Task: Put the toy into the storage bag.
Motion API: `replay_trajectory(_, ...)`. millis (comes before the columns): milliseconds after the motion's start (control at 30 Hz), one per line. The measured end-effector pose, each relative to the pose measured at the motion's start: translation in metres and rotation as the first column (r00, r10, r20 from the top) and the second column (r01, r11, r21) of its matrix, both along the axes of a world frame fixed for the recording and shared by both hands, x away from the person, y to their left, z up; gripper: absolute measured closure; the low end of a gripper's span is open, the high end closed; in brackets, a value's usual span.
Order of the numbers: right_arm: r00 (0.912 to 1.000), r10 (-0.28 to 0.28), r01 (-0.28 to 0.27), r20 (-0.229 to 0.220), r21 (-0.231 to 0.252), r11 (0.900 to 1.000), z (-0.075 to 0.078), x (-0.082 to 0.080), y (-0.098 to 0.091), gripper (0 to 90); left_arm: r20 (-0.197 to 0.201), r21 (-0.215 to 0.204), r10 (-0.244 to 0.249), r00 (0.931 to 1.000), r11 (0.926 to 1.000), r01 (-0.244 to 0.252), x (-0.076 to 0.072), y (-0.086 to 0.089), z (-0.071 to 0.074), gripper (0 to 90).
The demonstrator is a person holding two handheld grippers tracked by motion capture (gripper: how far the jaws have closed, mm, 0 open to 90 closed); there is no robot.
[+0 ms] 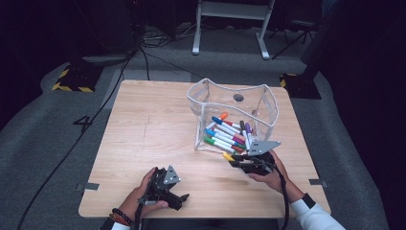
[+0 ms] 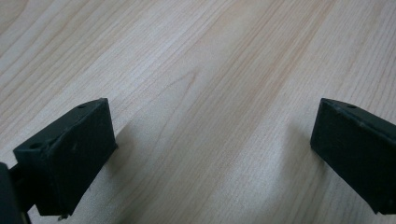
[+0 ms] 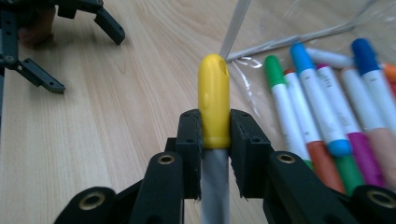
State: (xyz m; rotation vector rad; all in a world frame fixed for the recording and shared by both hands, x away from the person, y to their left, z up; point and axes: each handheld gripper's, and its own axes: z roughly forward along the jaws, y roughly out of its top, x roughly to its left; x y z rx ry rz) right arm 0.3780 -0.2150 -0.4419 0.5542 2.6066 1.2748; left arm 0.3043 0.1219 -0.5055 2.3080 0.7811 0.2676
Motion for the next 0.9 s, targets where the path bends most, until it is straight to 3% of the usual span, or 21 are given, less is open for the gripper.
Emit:
replay_trajectory(233, 0.9972, -0.021, 0.018, 0.073, 0.044, 0.9989, 0.040, -0.016, -0.032, 75.0, 0.002, 0.002, -0.002, 1.0000, 1.0000, 0.002, 0.001, 0.000, 0.000, 0.0)
replay_trajectory(467, 0.9870, -0.054, 0.043, 0.152, 0.074, 0.9963, 0.089, -0.026, -0.054, 75.0, 0.002, 0.003, -0.002, 1.0000, 1.0000, 0.002, 0.001, 0.000, 0.000, 0.0)
replay_trajectory(900, 0.9681, -0.083, 0.064, 0.236, 0.090, 0.9939, 0.160, -0.016, -0.063, 75.0, 0.002, 0.002, -0.003, 1.0000, 1.0000, 0.003, 0.001, 0.000, 0.000, 0.0)
